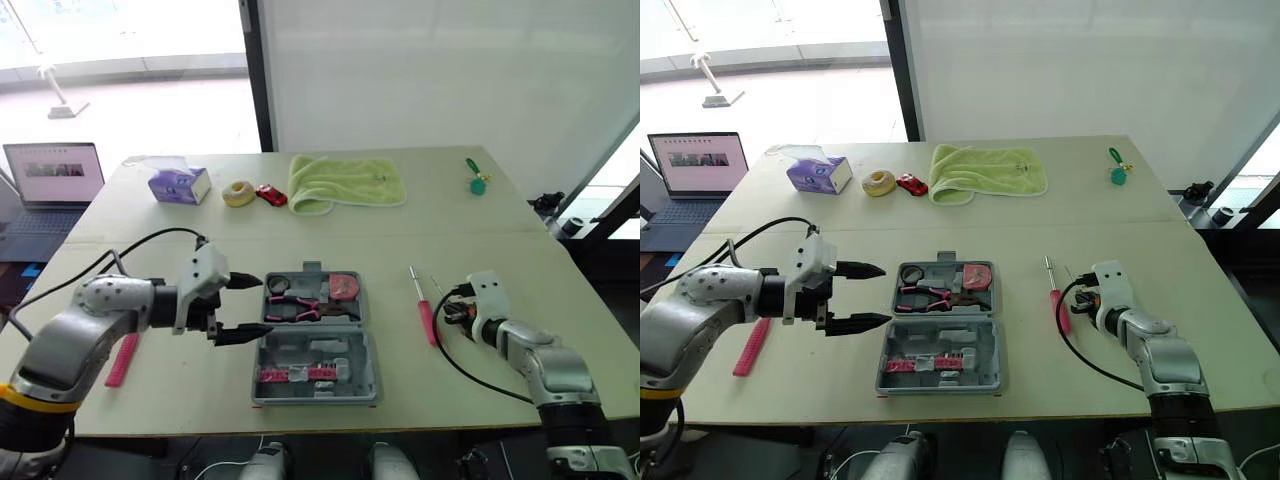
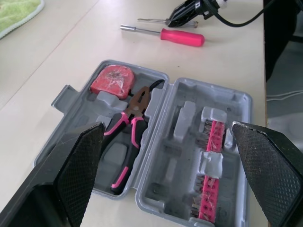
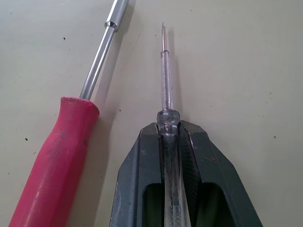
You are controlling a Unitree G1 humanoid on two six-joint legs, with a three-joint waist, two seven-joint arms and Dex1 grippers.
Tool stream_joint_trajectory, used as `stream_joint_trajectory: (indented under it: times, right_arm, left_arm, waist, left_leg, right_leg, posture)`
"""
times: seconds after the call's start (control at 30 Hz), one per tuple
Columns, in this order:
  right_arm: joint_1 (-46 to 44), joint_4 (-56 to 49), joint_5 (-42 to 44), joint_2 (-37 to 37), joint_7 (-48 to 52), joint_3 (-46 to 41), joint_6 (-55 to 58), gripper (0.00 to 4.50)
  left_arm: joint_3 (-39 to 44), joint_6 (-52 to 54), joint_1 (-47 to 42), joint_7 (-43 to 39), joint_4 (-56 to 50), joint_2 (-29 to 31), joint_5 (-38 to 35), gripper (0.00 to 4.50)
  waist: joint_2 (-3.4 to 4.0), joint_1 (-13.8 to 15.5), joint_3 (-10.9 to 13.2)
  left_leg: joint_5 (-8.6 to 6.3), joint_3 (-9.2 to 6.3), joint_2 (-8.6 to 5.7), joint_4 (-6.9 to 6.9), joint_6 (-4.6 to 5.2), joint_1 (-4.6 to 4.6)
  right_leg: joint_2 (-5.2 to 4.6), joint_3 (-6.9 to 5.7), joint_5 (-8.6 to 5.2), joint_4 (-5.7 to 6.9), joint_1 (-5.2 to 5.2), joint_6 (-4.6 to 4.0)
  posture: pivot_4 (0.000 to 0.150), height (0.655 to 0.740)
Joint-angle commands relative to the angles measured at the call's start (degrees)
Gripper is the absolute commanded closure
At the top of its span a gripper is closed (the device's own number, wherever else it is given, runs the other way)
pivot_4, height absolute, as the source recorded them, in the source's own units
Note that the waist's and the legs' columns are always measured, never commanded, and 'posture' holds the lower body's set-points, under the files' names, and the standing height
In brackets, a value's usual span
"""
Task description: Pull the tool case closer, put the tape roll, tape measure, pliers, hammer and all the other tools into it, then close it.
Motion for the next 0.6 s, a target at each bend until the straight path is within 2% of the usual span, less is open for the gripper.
stream_joint_trajectory:
  times: [0.03, 0.33, 0.5, 0.6]
  right_arm:
    - [0.5, -2.5, 0.2, -1.7, 0.3, -2.1, 1.0, 4.49]
    - [1.5, -22.2, 7.6, -5.7, 2.1, -6.7, 16.4, 4.49]
    - [5.9, -36.4, 12.2, 0.1, -2.0, -6.4, 27.8, 4.49]
    - [10.3, -40.6, 12.2, 4.3, -4.7, -5.2, 29.3, 4.49]
  left_arm:
    - [0.9, -1.0, 0.5, 0.7, -1.4, -0.1, 0.0, 0.0]
    - [-0.2, -2.1, 1.1, 0.9, -0.3, -1.7, 0.4, 0.0]
    - [-1.6, -3.2, -1.0, -0.4, 2.2, -2.5, 1.2, 0.0]
    - [-2.5, -3.9, -1.7, -1.2, 3.2, -2.5, 1.8, 0.0]
  waist:
    - [0.01, 0.1, 0.0]
    - [0.17, 0.1, 0.1]
    - [0.17, 0.4, 0.1]
    - [0.16, 0.4, 0.1]
  left_leg:
    - [0.0, 0.0, 0.0, 0.0, 0.0, 0.0]
    - [0.0, 0.0, 0.01, 0.0, 0.0, -0.08]
    - [0.0, -0.02, 0.01, 0.0, 0.0, -0.11]
    - [0.0, -0.05, 0.0, -0.01, 0.0, -0.12]
  right_leg:
    - [0.0, 0.0, 0.0, 0.0, 0.0, 0.0]
    - [0.01, 0.02, 0.0, 0.02, -0.1, 0.01]
    - [0.0, 0.02, 0.0, 0.02, -0.11, 0.01]
    - [-0.02, 0.02, 0.0, 0.02, -0.13, 0.01]
  posture:
    - [0.15, 0.74]
    - [0.15, 0.74]
    - [0.15, 0.74]
    - [0.15, 0.74]
